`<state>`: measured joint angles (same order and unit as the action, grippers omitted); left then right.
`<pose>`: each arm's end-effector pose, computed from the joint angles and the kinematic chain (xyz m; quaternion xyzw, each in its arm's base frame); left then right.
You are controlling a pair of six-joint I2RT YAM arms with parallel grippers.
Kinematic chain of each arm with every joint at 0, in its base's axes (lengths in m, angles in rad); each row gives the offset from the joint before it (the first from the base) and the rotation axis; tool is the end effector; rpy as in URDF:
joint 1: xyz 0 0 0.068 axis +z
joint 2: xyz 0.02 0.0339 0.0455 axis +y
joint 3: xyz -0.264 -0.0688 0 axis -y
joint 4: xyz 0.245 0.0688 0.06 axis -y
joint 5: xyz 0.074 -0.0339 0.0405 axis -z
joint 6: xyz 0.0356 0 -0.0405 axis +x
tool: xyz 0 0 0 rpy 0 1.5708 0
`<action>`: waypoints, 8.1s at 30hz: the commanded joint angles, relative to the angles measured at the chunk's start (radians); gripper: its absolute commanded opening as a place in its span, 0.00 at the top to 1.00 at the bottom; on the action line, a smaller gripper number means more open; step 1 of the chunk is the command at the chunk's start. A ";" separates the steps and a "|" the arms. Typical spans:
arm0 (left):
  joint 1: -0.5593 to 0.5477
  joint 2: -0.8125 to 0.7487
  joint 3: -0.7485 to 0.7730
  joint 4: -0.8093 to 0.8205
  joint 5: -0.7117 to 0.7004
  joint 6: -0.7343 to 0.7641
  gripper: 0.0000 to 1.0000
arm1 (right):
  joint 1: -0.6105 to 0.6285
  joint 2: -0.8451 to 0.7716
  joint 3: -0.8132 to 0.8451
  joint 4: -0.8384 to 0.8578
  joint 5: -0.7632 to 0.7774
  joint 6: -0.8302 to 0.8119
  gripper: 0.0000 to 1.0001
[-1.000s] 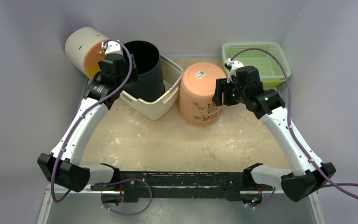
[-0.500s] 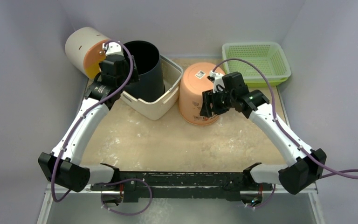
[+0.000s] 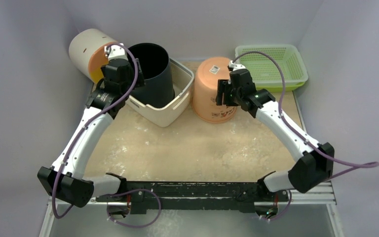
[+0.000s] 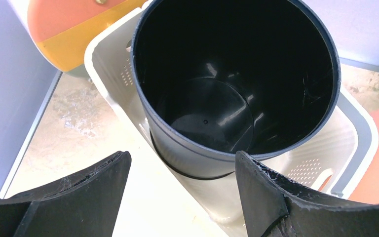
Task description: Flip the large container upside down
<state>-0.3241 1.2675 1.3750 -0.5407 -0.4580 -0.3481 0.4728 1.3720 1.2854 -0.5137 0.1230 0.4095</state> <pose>0.2652 -0.0725 0.4069 -0.1321 0.8190 0.0076 0.5583 0.2756 0.1361 0.3491 0.0007 0.8834 0.1496 0.4442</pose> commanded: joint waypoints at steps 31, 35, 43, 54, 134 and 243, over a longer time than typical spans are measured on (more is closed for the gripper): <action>-0.005 -0.062 -0.012 0.001 -0.044 0.021 0.23 | -0.125 0.638 0.576 0.496 -0.386 -0.327 0.31; -0.006 -0.057 -0.022 0.011 -0.034 0.018 0.23 | -0.125 0.618 0.547 0.508 -0.478 -0.370 0.30; -0.006 -0.052 -0.030 0.031 -0.020 0.010 0.23 | -0.125 0.458 0.497 0.323 -0.397 -0.400 0.30; -0.006 -0.046 -0.022 0.057 -0.003 0.018 0.23 | -0.285 0.332 0.386 0.167 -0.137 -0.311 0.32; -0.006 -0.119 -0.072 0.020 -0.008 0.020 0.23 | -0.357 -0.004 0.587 -0.221 -0.709 -0.244 1.00; -0.004 -0.037 -0.026 0.018 -0.043 0.114 0.22 | -0.516 0.649 0.567 -0.096 -0.317 -0.362 0.50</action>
<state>-0.3241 1.2312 1.3052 -0.5621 -0.5018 -0.2642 -0.0490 1.9785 1.8286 -0.5465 -0.2424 0.0753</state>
